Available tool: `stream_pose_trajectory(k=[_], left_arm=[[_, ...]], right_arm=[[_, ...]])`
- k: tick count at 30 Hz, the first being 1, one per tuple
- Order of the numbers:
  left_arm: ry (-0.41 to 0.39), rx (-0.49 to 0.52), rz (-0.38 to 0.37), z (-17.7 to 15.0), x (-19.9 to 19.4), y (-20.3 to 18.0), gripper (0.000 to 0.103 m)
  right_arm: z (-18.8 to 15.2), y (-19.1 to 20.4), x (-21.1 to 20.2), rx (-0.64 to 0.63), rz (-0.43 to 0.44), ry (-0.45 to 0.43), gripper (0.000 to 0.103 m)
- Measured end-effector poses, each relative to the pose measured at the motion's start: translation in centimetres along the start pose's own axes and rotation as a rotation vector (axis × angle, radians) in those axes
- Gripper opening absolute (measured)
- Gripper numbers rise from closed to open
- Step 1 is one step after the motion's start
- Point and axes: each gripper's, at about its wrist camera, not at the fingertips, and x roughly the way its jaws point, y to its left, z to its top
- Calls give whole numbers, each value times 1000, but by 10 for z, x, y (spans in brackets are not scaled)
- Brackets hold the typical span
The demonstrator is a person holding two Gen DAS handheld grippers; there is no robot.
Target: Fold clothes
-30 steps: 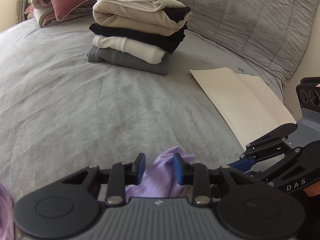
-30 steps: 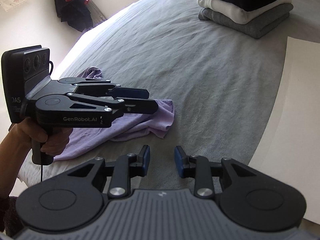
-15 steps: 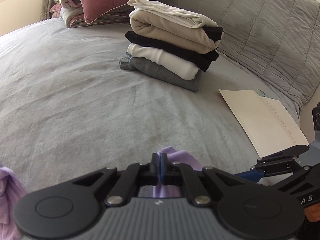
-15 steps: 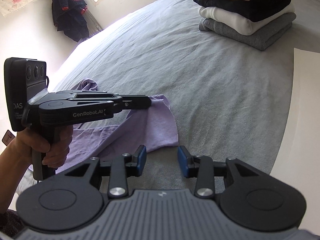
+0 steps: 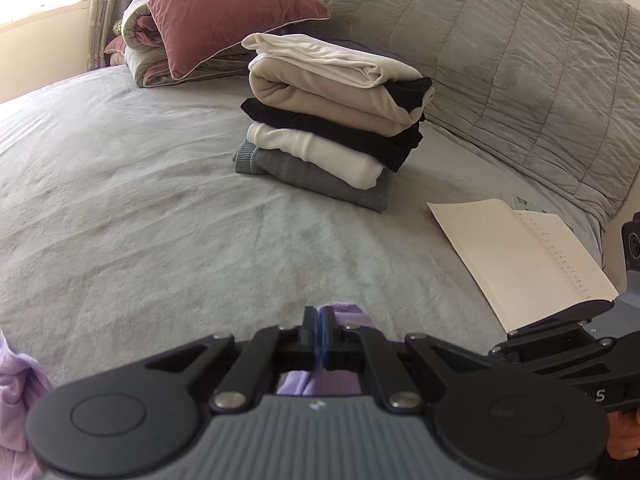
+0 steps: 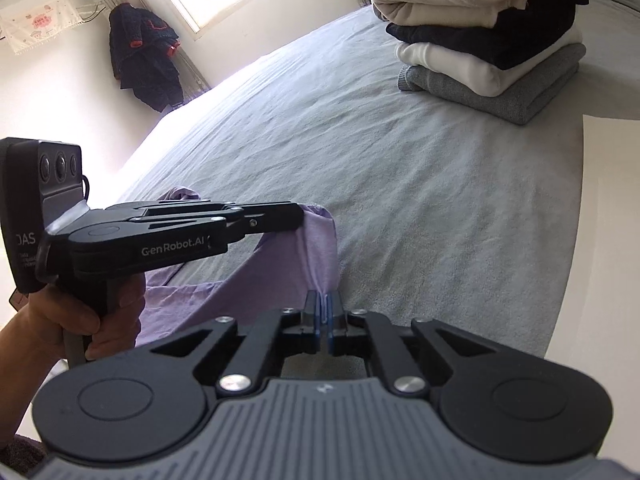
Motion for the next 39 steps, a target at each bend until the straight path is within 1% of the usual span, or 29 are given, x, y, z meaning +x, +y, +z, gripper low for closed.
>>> stream_pose_trajectory(k=[4, 8, 14, 18, 19, 21, 22, 24, 25, 27, 28, 29, 32, 33, 35, 39], left_arm=[[-11, 53, -19, 2, -6, -24, 1], [-10, 94, -48, -2, -7, -48, 1], [25, 102, -56, -28, 9, -70, 1], [97, 120, -51, -43, 27, -75, 2], [100, 117, -54, -43, 27, -75, 3], [101, 95, -67, -40, 24, -71, 4], [94, 76, -74, -37, 21, -68, 4], [72, 51, -73, -33, 13, -63, 6], [63, 38, -69, -32, 8, -60, 7], [47, 6, -64, -33, -3, -53, 9], [42, -10, -61, -36, -8, -50, 12], [41, -22, -51, -40, -14, -47, 15], [54, -46, 12, -53, -32, -39, 20], [58, -66, 38, -58, -39, -34, 21], [62, -111, 87, -67, -54, -26, 26], [68, -206, 187, -88, -84, -4, 29]], right_arm=[[-1, 8, -34, -21, 3, -15, 4], [-4, 12, -56, -48, -14, 6, 4], [-19, 5, -58, -81, -88, 85, 4], [-31, -5, -47, -92, -109, 170, 5], [-33, -7, -44, -89, -107, 180, 7], [-36, -12, -38, -83, -103, 202, 9], [-35, -13, -40, -74, -94, 199, 13], [-31, -15, -44, -71, -82, 171, 14], [-28, -15, -46, -72, -85, 151, 17], [-24, -17, -46, -70, -103, 127, 33], [-22, -17, -45, -71, -104, 121, 41], [-21, -17, -44, -73, -104, 117, 41], [-18, -14, -42, -90, -98, 105, 41], [-18, -12, -42, -97, -95, 103, 41], [-19, -8, -41, -110, -90, 98, 41], [-20, 7, -38, -155, -60, 93, 43]])
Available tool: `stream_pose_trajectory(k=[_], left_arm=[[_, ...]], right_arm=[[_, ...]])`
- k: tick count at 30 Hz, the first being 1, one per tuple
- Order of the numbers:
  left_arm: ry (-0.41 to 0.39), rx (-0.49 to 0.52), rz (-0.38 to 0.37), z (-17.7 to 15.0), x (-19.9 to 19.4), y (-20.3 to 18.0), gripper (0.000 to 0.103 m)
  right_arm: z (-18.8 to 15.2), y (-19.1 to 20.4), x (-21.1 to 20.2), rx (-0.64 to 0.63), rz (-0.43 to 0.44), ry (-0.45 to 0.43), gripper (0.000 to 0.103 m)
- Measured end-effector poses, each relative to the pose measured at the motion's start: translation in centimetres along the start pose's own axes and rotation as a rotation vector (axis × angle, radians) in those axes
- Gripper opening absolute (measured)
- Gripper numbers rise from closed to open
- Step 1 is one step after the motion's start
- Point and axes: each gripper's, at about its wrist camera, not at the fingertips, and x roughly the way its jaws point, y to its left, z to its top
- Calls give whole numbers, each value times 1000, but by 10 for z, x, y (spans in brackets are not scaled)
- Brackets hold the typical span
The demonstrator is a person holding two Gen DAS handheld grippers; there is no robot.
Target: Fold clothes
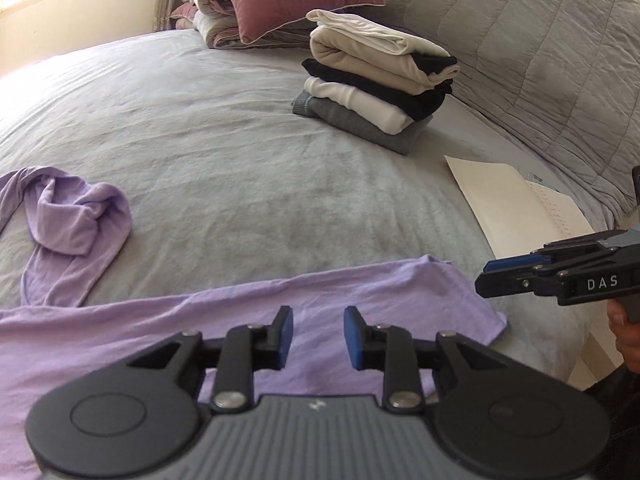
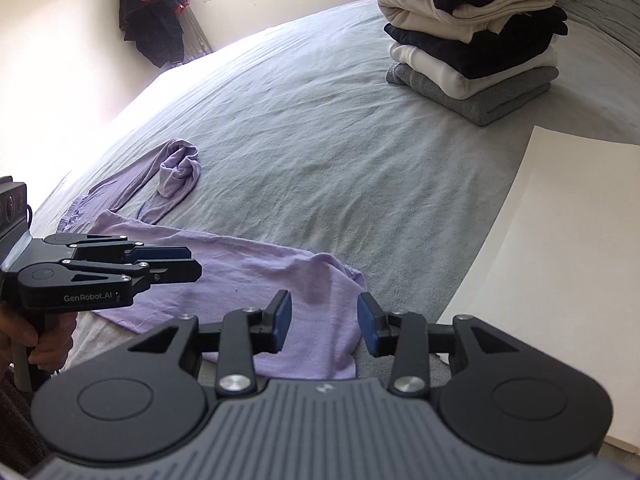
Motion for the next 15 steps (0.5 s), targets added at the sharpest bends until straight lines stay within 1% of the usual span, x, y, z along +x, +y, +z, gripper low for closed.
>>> stream_pose_trajectory(k=[2, 6, 9, 15], left_arm=[[2, -56, 50, -9, -12, 19, 31], [15, -166, 141, -29, -34, 57, 32], [13, -220, 185, -41, -50, 81, 32], [-7, -257, 256, -50, -76, 115, 34]], right_arm=[[0, 10, 4, -31, 15, 9, 46], [-1, 32, 14, -88, 43, 35, 47], [-2, 48, 24, -126, 55, 60, 47], [1, 82, 47, -171, 83, 109, 47]])
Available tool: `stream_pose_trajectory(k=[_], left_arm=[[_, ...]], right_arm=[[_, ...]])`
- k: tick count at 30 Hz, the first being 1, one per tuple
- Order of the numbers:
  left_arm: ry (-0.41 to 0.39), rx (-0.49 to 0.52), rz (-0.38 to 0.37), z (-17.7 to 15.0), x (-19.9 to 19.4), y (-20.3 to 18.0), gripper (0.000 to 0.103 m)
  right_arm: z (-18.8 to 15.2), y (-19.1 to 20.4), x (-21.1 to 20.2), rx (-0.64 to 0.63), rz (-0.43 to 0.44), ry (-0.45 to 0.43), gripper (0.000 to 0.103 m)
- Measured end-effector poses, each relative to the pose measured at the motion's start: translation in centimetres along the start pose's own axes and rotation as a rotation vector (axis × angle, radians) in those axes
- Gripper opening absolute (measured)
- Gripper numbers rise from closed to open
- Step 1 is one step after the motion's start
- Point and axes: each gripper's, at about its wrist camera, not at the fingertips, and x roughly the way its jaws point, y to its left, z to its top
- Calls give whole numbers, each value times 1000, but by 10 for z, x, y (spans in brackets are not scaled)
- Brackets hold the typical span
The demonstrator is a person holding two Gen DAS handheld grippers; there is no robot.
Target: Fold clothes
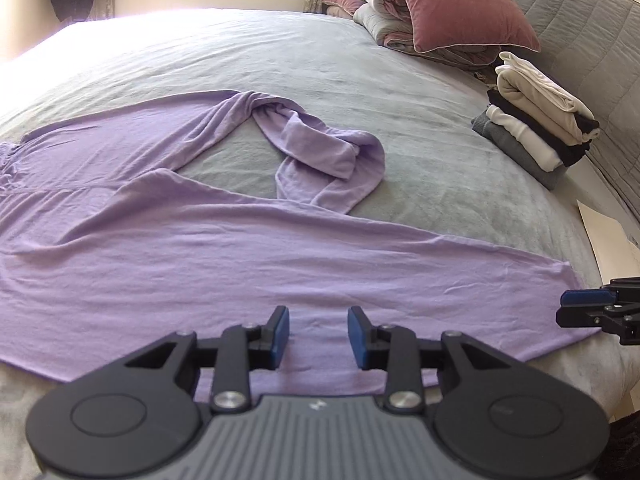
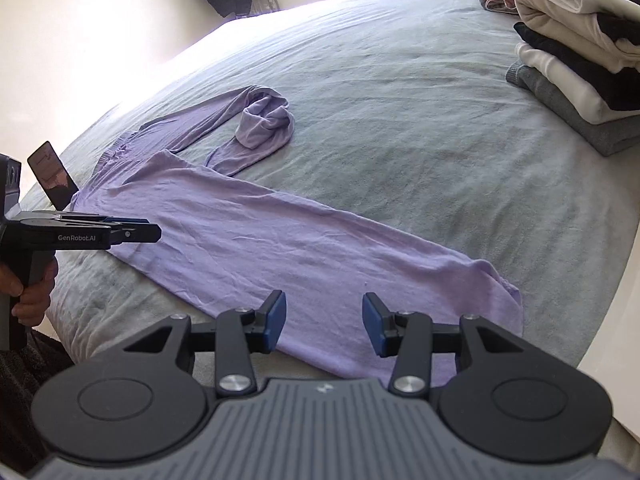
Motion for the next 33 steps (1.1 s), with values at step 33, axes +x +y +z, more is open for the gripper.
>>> stream_pose_trajectory(k=[33], left_arm=[[-242, -222, -68, 71, 55, 94, 44]], right_arm=[[122, 54, 146, 34, -152, -78, 42]])
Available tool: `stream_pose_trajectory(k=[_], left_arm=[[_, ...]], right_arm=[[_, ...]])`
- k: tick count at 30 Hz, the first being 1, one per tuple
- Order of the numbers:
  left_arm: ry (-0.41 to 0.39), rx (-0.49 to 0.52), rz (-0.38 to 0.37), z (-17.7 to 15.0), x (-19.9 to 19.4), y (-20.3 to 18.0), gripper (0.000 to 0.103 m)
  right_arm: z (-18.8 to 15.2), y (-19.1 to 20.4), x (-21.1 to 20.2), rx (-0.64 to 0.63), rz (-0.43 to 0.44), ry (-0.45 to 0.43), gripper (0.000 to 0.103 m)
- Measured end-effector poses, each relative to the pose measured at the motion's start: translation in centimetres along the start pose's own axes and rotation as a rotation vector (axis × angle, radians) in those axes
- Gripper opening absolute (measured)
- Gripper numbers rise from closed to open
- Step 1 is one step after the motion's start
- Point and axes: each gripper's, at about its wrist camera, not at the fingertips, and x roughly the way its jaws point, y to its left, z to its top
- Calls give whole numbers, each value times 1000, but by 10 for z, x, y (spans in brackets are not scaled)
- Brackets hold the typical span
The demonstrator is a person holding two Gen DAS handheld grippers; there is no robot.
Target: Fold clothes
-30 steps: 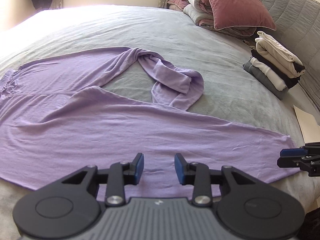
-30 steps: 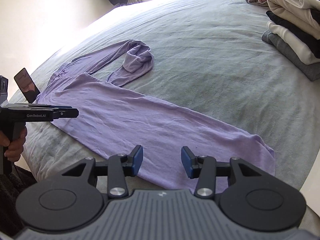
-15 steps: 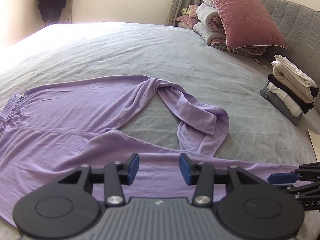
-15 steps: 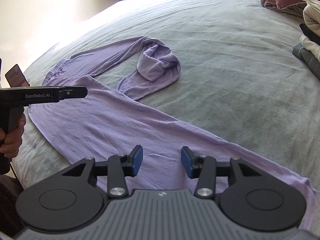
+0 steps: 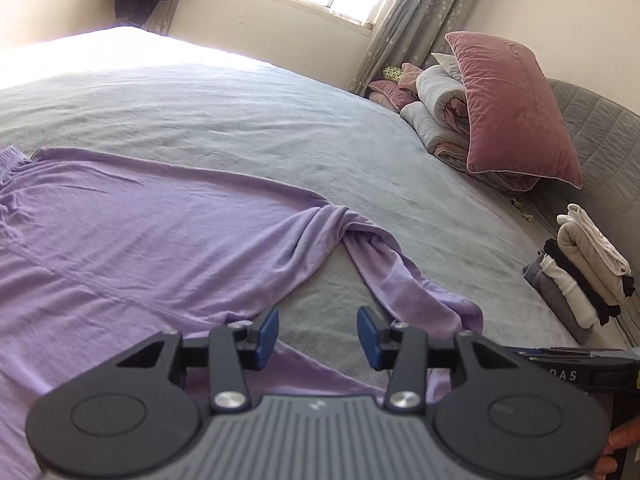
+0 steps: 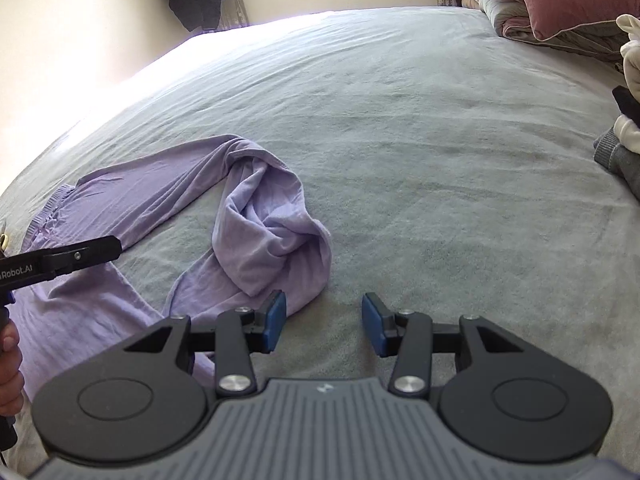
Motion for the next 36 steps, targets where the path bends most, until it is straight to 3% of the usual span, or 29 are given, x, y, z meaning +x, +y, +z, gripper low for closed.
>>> stream_pose_trajectory(k=[5, 10, 17, 20, 23, 32, 36], left_arm=[[3, 30, -3, -2, 3, -4, 44], [1, -8, -27, 3, -2, 1, 44], [-24, -66, -50, 11, -9, 8, 44], [-22, -82, -49, 13, -9, 11, 44], [-11, -96, -44, 15, -9, 14, 44], [141, -79, 12, 12, -3, 23, 44], [166, -128, -27, 9, -2, 32, 44]], right_arm=[[20, -4, 16, 19, -39, 0, 5], [51, -4, 12, -7, -102, -25, 1], [107, 4, -24, -125, -216, -154, 1], [116, 12, -35, -170, -238, -178, 1], [109, 21, -37, -197, -235, -157, 1], [48, 66, -10, -269, -218, 7, 1], [24, 88, -3, -283, -222, 55, 1]])
